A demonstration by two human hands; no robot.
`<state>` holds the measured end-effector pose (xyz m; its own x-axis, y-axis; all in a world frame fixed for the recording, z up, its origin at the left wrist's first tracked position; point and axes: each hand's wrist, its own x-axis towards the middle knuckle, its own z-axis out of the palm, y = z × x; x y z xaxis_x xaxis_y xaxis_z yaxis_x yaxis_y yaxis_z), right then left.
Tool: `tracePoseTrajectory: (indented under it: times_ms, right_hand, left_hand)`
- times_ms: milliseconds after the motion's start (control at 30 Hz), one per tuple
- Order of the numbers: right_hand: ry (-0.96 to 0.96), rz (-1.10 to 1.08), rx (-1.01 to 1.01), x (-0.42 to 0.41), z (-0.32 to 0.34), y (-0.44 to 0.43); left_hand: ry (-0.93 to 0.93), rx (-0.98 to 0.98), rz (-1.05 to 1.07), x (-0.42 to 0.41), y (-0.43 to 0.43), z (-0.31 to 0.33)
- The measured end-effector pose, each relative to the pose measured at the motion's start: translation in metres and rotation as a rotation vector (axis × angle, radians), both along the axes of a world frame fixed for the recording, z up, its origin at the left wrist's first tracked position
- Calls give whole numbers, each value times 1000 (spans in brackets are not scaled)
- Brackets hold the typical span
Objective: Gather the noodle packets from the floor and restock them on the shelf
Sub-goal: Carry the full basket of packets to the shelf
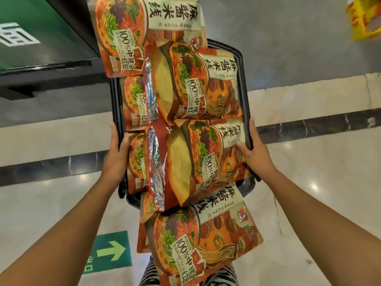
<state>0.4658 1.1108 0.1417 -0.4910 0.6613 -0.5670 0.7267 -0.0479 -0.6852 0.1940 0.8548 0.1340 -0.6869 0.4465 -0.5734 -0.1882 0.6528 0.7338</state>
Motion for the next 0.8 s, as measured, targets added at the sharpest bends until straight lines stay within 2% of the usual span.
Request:
tracePoseTrajectory:
  times_ms: [100,300,500,633,700,800]
  right_hand:
    - [77,-46,-12,-4,4,-1]
    - [40,6,65,-23,3,12]
    - [41,-15,134,-28,-10,20]
    - [88,-36,161,-30,-15,24]
    - [106,-56,175,-30,-17,24]
    - [133,-84,188,-29,-20,23]
  left_hand:
    - [-1,30,37,-7,0,-6]
    - [124,-79,-16,-16,15,-9]
    - [214,-89,9,-33,29,-25]
    - [317,-111,-90,-46,22,-46]
    - [334,-93,-69,-41,25,-45]
    - [293,66,-20,-31,21,-40]
